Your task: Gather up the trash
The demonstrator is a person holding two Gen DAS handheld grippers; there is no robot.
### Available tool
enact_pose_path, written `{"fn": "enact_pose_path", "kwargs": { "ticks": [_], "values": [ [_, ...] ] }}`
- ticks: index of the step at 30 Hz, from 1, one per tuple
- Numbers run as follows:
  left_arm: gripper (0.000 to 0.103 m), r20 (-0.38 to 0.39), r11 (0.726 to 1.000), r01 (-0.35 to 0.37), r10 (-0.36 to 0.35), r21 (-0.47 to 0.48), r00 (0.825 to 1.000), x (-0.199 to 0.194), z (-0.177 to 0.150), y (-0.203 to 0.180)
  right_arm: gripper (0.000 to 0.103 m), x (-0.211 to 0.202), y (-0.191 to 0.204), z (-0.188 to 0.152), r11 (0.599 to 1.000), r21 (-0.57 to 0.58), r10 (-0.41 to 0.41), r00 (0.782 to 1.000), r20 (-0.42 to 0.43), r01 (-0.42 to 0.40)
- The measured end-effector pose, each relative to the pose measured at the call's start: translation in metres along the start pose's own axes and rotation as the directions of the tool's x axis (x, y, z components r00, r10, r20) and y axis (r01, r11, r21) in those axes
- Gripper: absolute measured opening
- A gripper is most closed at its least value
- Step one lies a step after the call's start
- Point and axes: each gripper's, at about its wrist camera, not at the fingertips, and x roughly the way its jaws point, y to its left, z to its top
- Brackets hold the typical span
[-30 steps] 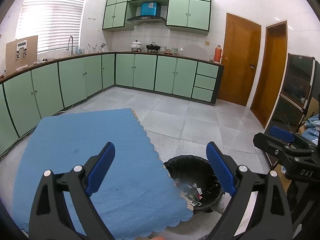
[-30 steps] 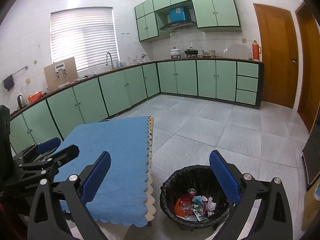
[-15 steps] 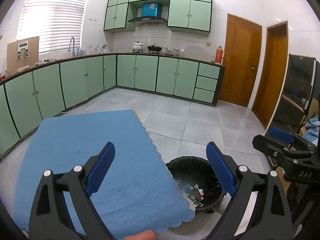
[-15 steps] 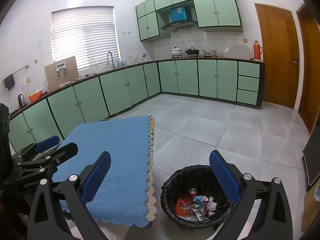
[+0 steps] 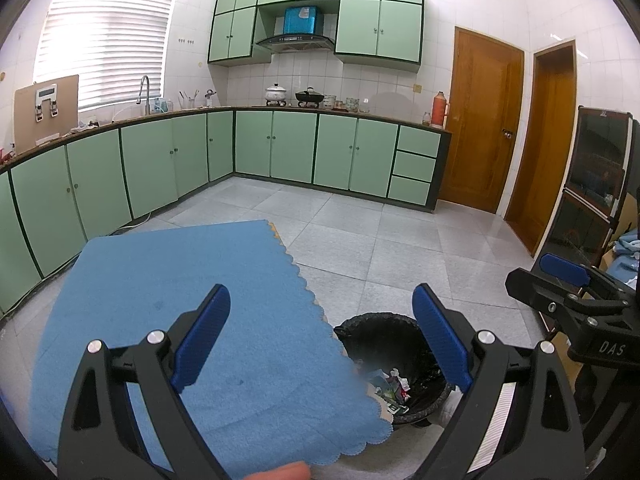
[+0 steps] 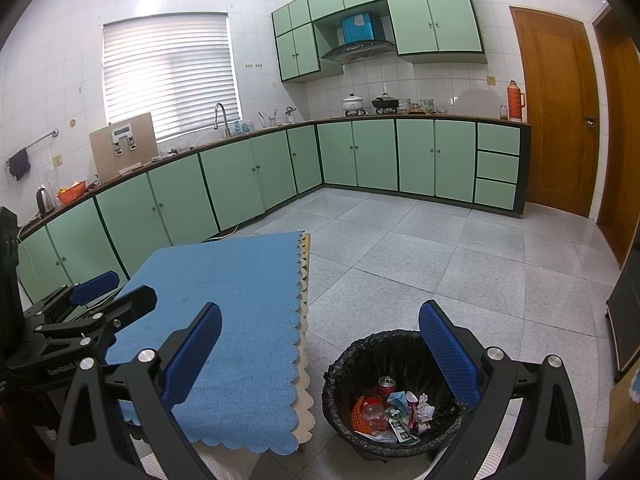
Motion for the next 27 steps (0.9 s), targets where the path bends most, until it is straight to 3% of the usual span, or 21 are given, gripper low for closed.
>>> {"fn": "enact_pose_path", "kwargs": {
  "ticks": [27],
  "values": [
    [0.089, -0.012, 1.0, 0.002, -0.002, -0.008, 1.0, -0.001, -0.004, 0.009, 0.097, 0.012, -0.001, -0.009, 1.0, 0.0, 0.003, 1.0, -0.018, -0.003]
  ]
}}
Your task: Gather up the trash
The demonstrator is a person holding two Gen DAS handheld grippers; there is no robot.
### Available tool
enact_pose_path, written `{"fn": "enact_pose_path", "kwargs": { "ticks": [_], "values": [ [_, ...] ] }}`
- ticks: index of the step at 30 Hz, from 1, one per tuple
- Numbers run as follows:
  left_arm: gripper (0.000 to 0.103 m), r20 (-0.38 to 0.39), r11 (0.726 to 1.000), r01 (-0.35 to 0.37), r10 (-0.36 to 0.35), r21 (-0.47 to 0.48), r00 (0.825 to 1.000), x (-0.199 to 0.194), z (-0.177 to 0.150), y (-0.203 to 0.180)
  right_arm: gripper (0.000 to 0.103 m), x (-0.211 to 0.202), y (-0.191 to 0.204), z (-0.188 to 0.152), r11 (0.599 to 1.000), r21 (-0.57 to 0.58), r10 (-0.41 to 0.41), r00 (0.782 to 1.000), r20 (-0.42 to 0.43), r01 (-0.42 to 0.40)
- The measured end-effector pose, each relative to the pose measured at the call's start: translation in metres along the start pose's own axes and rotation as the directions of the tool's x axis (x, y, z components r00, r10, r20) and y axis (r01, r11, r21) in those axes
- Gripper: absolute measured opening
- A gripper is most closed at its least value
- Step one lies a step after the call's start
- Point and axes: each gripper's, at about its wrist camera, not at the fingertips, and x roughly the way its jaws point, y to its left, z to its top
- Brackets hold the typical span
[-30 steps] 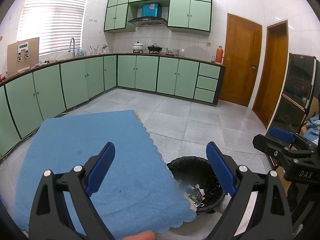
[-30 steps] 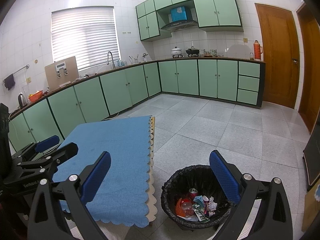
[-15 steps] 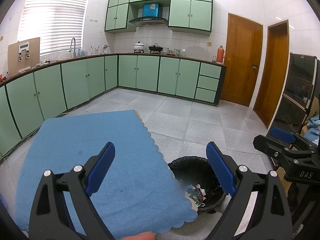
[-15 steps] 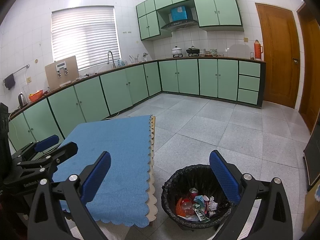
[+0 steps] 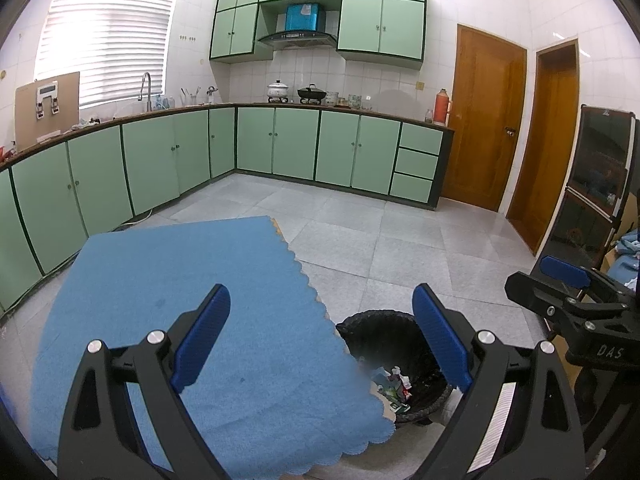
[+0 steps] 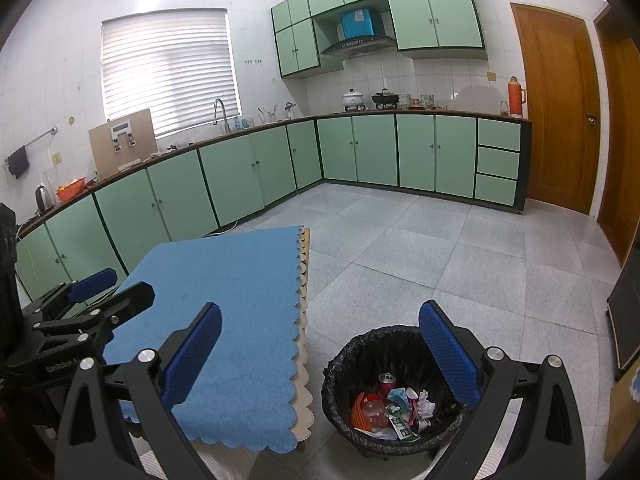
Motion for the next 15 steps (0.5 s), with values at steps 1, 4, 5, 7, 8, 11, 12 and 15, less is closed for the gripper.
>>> {"fn": "enact_pose_path", "kwargs": {
  "ticks": [1, 4, 5, 7, 8, 11, 12, 15],
  "values": [
    [0.089, -0.001, 1.0, 0.001, -0.001, -0.001, 1.0, 0.0008, -0.0004, 0.0006, 0.097, 0.0006, 0.0007, -0.0009, 1.0, -0.001, -0.001, 1.0, -0.002, 0.001],
    [0.089, -0.001, 1.0, 0.004, -0.004, -0.007, 1.0, 0.0017, -0.0012, 0.0039, 0.097, 0.0012, -0.0021, -0.0003, 1.0, 0.0, -0.001, 1.0, -0.005, 0.001],
    [0.089, -0.001, 1.0, 0.006, -0.006, -0.007, 1.0, 0.0015, -0.0013, 0.0053, 0.097, 0.0016, -0.0024, -0.0006, 1.0, 0.001, -0.003, 1.0, -0.006, 0.003],
    [0.089, -0.002, 1.0, 0.006, -0.006, -0.005, 1.0, 0.0028, -0.0018, 0.006, 0.097, 0.0019, -0.0033, -0.0007, 1.0, 0.002, -0.004, 1.0, -0.007, 0.004],
    [0.089, -0.003, 1.0, 0.006, -0.006, -0.005, 1.0, 0.0029, -0.002, 0.007, 0.097, 0.0021, -0.0037, -0.0011, 1.0, 0.003, -0.004, 1.0, -0.009, 0.004],
    [0.089, -0.009, 1.0, 0.003, -0.003, -0.002, 1.0, 0.0041, -0.0008, 0.0083, 0.097, 0.0035, -0.0056, -0.0006, 1.0, 0.004, -0.004, 1.0, -0.011, 0.004],
    [0.089, -0.009, 1.0, 0.002, -0.002, -0.002, 1.0, 0.0045, -0.0003, 0.0052, 0.097, 0.0036, -0.006, -0.0006, 1.0, 0.004, -0.004, 1.0, -0.012, 0.004],
    [0.089, -0.012, 1.0, -0.003, 0.003, -0.002, 1.0, 0.0049, 0.0, 0.0063, 0.097, 0.004, -0.0055, -0.001, 1.0, 0.006, -0.004, 1.0, -0.013, 0.004]
  ]
}}
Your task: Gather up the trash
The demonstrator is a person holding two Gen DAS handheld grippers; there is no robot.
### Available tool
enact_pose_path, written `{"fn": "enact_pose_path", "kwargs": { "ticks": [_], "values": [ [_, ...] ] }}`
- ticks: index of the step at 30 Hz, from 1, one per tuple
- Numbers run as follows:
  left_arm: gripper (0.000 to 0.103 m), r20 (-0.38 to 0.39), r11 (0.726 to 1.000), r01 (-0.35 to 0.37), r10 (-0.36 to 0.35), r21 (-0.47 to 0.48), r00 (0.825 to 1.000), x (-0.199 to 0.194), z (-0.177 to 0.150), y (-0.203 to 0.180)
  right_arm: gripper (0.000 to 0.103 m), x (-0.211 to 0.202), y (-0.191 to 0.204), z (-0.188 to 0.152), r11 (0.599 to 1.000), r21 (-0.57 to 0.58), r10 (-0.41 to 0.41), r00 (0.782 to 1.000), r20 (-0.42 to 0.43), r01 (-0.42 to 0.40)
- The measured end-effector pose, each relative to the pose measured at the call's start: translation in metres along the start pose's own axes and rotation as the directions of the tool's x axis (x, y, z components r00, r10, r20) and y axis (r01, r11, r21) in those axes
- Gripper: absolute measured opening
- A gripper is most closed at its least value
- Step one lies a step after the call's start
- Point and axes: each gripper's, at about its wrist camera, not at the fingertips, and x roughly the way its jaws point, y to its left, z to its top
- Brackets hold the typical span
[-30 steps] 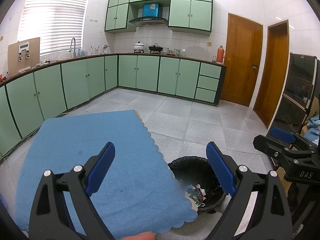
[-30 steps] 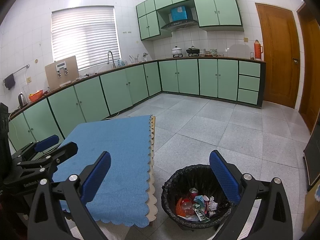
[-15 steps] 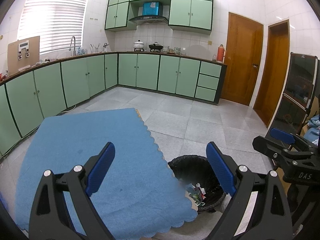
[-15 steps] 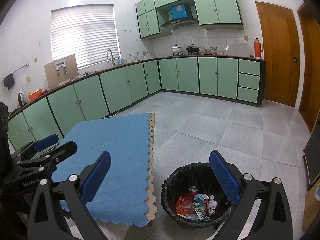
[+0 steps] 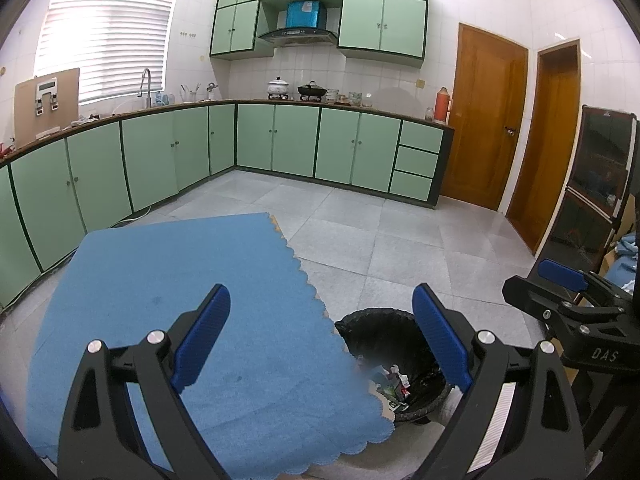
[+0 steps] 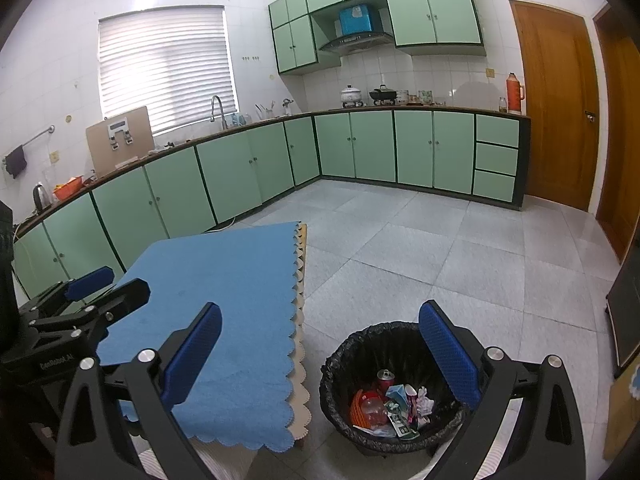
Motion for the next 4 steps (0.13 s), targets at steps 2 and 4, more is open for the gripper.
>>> {"fn": "enact_pose_path", "kwargs": {
  "ticks": [2, 4],
  "values": [
    [0.089, -0.002, 1.0, -0.002, 0.002, 0.0, 1.0, 0.0002, 0.0006, -0.0012, 0.097, 0.0001, -0.0013, -0.0003, 1.0, 0.001, 0.0, 1.0, -0.001, 0.0],
    [0.089, -0.003, 1.0, -0.003, 0.003, 0.001, 1.0, -0.0002, 0.001, -0.001, 0.097, -0.0001, -0.0018, -0.0001, 1.0, 0.002, 0.0, 1.0, -0.002, 0.0]
  ]
}}
